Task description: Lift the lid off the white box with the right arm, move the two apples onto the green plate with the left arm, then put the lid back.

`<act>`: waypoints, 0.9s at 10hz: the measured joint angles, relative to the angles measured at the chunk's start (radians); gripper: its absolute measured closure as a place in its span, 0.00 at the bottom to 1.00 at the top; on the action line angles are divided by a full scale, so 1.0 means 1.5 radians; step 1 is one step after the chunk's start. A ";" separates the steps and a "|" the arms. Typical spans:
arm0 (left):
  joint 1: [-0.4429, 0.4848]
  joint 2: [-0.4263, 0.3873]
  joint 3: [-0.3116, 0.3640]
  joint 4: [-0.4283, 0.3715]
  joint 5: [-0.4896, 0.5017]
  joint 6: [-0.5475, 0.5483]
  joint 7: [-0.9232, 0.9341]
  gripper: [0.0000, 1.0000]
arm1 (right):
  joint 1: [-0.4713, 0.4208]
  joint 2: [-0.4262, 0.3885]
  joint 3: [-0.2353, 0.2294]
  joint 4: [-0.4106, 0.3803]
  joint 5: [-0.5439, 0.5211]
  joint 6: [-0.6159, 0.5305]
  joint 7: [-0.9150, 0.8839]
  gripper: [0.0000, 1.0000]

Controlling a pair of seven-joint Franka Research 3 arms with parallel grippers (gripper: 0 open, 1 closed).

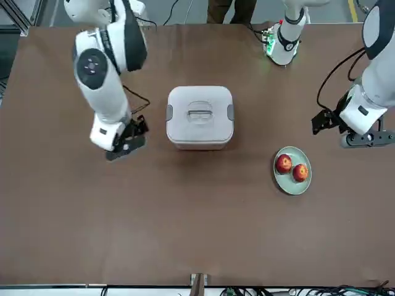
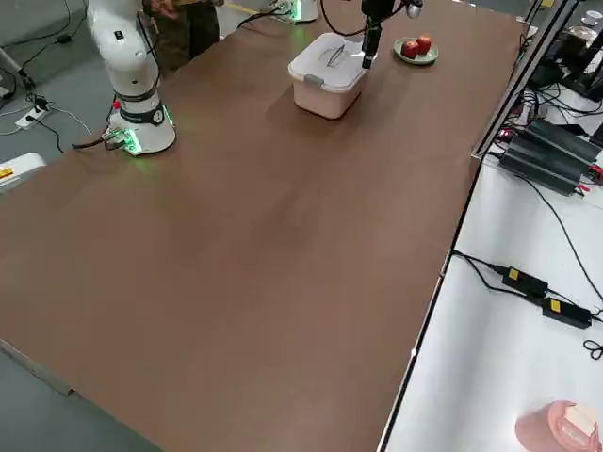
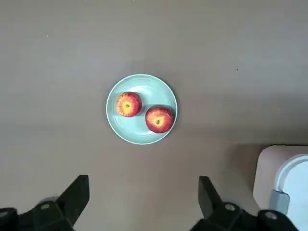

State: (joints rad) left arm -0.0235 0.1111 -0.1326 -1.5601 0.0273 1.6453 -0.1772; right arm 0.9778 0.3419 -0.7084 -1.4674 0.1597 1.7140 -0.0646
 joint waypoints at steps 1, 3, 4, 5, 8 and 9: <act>-0.001 0.001 -0.001 0.000 0.000 0.001 0.000 0.00 | -0.019 -0.018 -0.009 -0.013 0.000 -0.004 0.000 0.00; -0.004 0.005 -0.002 0.000 0.000 0.003 0.000 0.00 | -0.054 -0.040 -0.023 -0.028 0.000 -0.008 0.000 0.00; -0.005 0.006 -0.003 0.000 0.000 0.003 0.001 0.00 | -0.066 -0.044 -0.035 -0.027 0.000 -0.008 -0.003 0.00; -0.006 0.007 -0.003 0.000 0.000 0.003 0.001 0.00 | -0.084 -0.048 -0.043 -0.022 -0.001 -0.014 -0.015 0.00; -0.007 0.008 -0.004 0.000 0.000 0.003 0.003 0.00 | -0.143 -0.078 -0.047 -0.003 -0.039 -0.072 -0.095 0.00; -0.007 0.009 -0.004 0.000 0.000 0.003 0.013 0.00 | -0.154 -0.106 -0.046 -0.001 -0.058 -0.111 -0.115 0.00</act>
State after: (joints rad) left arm -0.0338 0.1240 -0.1381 -1.5601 0.0273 1.6504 -0.1576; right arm 0.7463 0.1829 -0.7782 -1.4694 0.0731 1.5471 -0.2377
